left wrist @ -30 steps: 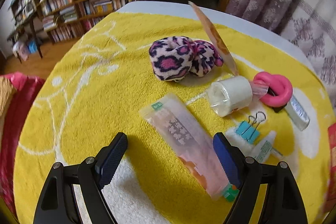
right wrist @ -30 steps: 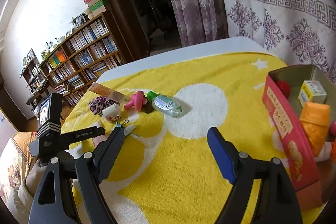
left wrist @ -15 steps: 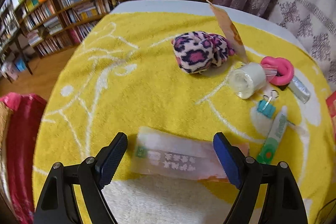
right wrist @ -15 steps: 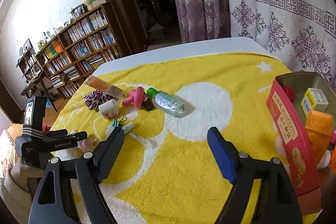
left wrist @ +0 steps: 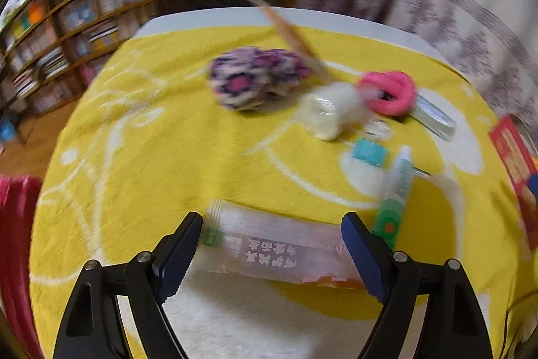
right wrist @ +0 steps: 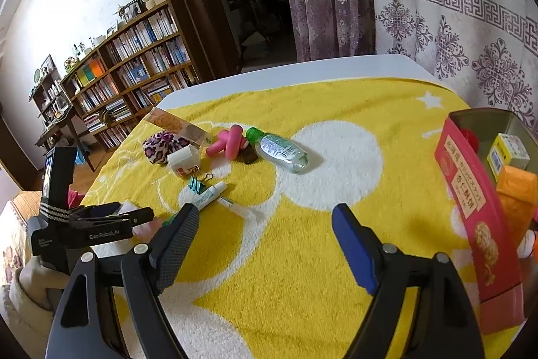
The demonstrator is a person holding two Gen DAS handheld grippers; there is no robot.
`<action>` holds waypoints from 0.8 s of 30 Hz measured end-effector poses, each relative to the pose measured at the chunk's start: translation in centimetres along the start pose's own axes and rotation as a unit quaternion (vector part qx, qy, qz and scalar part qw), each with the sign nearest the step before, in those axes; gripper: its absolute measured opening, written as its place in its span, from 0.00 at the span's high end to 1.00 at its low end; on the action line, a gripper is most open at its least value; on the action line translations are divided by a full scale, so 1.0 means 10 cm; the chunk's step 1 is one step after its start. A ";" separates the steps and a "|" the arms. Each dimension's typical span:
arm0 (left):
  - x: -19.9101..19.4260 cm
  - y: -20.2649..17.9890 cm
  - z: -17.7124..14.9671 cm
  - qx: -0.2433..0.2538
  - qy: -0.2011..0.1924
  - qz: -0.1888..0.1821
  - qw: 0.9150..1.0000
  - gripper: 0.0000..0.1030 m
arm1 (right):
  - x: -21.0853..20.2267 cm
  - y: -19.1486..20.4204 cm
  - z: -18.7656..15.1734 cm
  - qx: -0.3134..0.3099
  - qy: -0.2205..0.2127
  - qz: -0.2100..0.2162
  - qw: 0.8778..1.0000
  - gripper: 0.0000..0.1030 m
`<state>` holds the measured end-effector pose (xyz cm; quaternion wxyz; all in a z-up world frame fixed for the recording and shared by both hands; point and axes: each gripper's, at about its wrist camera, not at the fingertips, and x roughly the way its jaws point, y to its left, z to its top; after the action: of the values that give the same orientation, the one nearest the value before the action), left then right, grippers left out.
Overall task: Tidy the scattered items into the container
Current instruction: 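Lower the left tool onto the pink-and-white packet and close on it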
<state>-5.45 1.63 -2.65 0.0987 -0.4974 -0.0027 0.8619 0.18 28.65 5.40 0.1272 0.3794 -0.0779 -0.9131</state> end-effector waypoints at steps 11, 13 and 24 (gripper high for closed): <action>-0.29 -0.48 -0.31 0.110 0.001 -0.015 0.994 0.17 | -0.12 -0.12 -0.05 0.022 -0.011 0.006 1.000 0.19; -0.35 -0.48 -0.39 0.102 0.003 -0.008 0.995 0.17 | -0.14 -0.11 -0.08 0.019 -0.011 0.008 1.000 0.19; -0.49 -0.28 -0.65 0.143 -0.003 0.015 0.990 0.17 | -0.22 -0.06 -0.18 0.008 -0.010 0.006 1.000 0.19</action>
<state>2.97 2.91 -1.42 0.1559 -0.4758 0.1280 0.8561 2.88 29.76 5.50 0.1285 0.3704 -0.0885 -0.9157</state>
